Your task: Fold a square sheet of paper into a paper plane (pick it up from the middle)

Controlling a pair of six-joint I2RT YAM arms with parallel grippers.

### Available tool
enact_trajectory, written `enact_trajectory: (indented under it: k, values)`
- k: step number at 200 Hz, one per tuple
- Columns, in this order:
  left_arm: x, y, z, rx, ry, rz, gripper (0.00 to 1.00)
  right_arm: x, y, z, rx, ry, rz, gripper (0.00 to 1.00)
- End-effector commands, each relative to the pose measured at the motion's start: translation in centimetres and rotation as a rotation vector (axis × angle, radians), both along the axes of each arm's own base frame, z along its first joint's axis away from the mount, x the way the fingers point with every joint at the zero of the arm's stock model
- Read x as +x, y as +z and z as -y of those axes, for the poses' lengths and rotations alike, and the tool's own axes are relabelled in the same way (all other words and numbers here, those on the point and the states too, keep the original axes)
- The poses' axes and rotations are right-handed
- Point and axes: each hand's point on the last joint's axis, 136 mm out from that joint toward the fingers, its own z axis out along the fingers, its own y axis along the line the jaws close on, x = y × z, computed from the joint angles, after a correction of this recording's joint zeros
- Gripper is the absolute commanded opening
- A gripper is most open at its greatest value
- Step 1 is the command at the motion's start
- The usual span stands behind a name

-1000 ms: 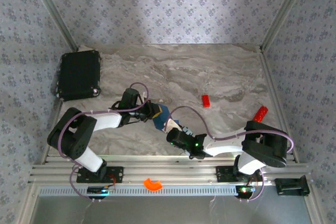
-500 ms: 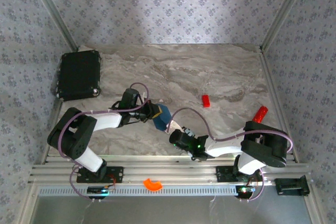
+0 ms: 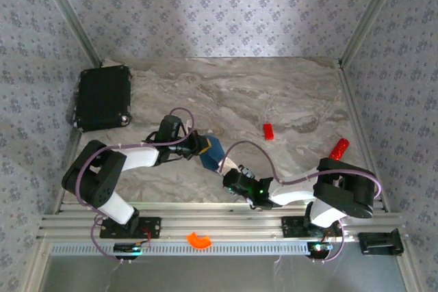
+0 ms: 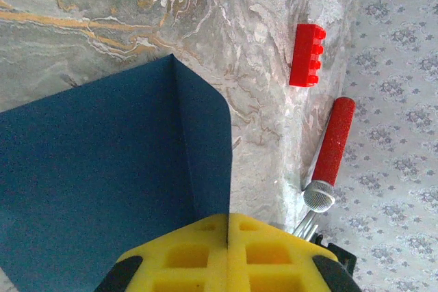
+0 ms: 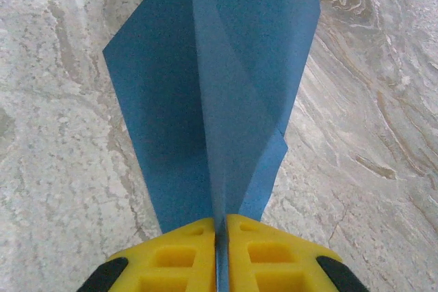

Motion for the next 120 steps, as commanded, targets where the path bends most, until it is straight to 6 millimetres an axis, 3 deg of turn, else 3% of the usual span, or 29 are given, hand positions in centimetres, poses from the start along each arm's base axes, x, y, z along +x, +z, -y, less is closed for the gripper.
enact_trajectory:
  k: [1, 48, 120]
  values:
    - [0.22, 0.36, 0.53, -0.004, -0.02, 0.01, 0.05, 0.15, -0.24, 0.12, 0.016, -0.013, -0.007, 0.12]
    - [0.14, 0.15, 0.49, 0.001, -0.019, 0.006, 0.05, 0.34, -0.33, 0.55, 0.008, -0.026, 0.002, 0.15]
    - [0.12, 0.08, 0.47, 0.002, -0.02, 0.005, 0.05, 0.54, -0.12, 0.65, 0.03, -0.041, 0.009, 0.1]
